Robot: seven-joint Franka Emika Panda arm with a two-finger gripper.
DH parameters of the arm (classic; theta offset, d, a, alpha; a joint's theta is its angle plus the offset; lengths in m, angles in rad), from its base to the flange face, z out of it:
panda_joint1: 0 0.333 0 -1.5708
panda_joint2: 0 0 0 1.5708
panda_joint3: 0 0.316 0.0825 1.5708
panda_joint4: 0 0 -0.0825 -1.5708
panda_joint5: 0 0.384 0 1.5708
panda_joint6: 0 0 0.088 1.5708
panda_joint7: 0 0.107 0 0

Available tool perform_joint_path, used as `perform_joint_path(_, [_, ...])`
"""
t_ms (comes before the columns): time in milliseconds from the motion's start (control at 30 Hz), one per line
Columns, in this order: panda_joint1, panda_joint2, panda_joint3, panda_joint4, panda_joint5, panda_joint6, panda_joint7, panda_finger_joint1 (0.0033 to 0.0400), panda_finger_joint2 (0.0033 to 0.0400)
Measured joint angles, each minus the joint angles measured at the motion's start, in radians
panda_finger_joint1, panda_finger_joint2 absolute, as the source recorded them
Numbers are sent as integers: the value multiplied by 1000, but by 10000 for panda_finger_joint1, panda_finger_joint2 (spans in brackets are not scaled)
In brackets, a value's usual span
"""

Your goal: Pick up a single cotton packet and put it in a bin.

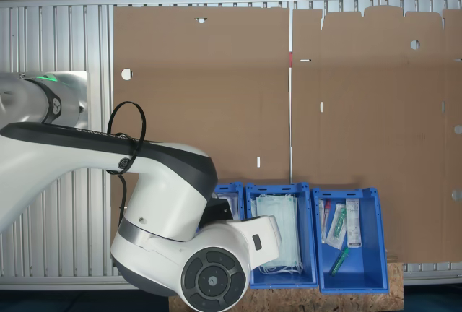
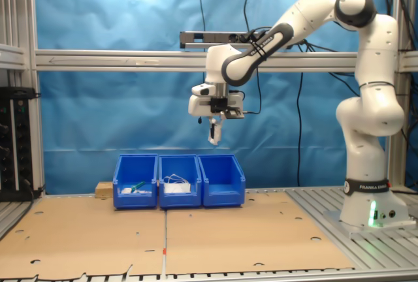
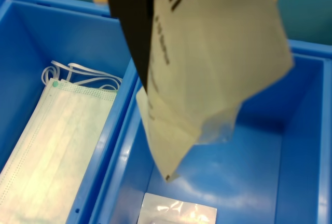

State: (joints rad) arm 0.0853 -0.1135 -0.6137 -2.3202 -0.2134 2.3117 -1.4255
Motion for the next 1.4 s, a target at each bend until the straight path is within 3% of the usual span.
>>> perform_joint_path(167, [0,0,-3,0,0,0,-6,63,63])
perform_joint_path(200, [0,0,-4,0,0,0,-7,87,87])
perform_joint_path(400, [0,0,-5,0,0,0,-12,87,87])
perform_joint_path(433, [0,0,-5,0,0,0,-13,182,182])
perform_joint_path(467, [0,0,-5,0,0,0,-15,182,182])
perform_joint_path(500, [0,0,-5,0,0,0,-16,263,263])
perform_joint_path(767, [0,0,-5,0,0,0,-24,263,263])
perform_joint_path(800, [0,0,-5,0,0,0,-25,385,385])
perform_joint_path(1400, [0,0,-5,0,0,0,-35,399,399])
